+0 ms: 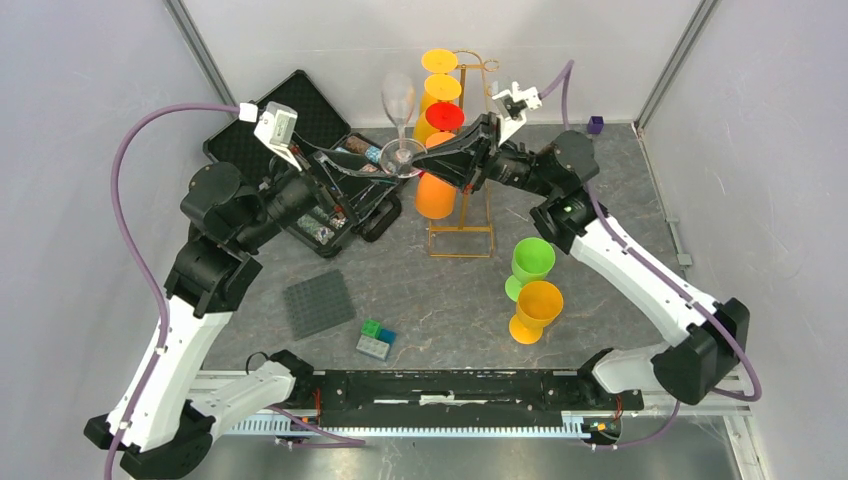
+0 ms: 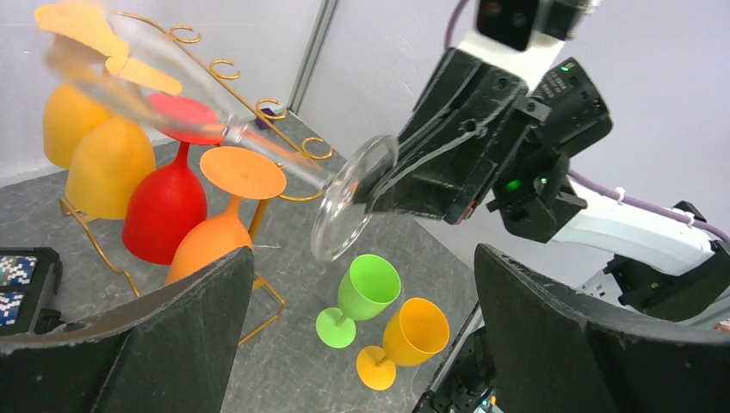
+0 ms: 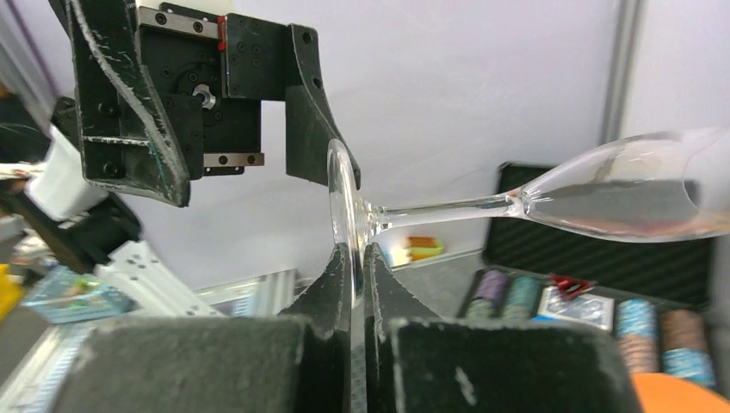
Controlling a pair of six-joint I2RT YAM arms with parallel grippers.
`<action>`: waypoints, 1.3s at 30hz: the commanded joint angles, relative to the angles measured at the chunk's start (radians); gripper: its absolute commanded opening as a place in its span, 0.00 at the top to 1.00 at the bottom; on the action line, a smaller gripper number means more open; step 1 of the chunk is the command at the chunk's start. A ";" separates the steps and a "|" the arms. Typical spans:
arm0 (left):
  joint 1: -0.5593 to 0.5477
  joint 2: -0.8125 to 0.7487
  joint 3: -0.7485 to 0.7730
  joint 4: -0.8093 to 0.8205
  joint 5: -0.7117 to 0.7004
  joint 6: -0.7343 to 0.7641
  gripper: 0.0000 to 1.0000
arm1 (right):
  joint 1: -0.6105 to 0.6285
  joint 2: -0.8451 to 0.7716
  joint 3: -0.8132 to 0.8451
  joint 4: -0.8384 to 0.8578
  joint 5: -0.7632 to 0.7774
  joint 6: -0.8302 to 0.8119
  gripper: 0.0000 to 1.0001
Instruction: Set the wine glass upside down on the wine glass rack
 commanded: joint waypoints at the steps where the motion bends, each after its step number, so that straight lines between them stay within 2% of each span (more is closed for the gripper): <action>1: -0.003 -0.009 -0.001 0.027 -0.027 0.035 0.00 | 0.001 -0.095 0.041 0.028 0.070 -0.262 1.00; 5: -0.003 -0.014 -0.012 0.027 -0.036 0.032 0.00 | 0.001 -0.154 0.017 0.013 0.116 -0.416 1.00; 9: -0.003 -0.017 -0.019 0.025 -0.057 0.026 0.00 | 0.001 -0.163 0.075 -0.147 0.212 -0.522 1.00; 14: -0.003 -0.027 -0.023 0.016 -0.098 0.028 0.00 | -0.003 -0.162 0.129 -0.291 0.363 -0.580 1.00; 19: -0.003 -0.029 -0.035 0.009 -0.103 0.029 0.00 | -0.029 -0.069 0.340 -0.559 0.485 -0.642 1.00; 22: -0.003 -0.031 -0.043 0.010 -0.108 0.027 0.00 | -0.068 -0.016 0.443 -0.646 0.491 -0.636 1.00; 26: -0.003 -0.029 -0.052 0.011 -0.107 0.024 0.00 | -0.152 0.034 0.519 -0.673 0.456 -0.530 1.00; 32: -0.003 -0.028 -0.066 0.006 -0.103 0.017 0.00 | -0.320 0.100 0.579 -0.691 0.405 -0.262 1.00; 39: -0.003 -0.029 -0.070 -0.009 -0.104 0.013 0.00 | -0.476 0.150 0.563 -0.699 0.349 -0.048 1.00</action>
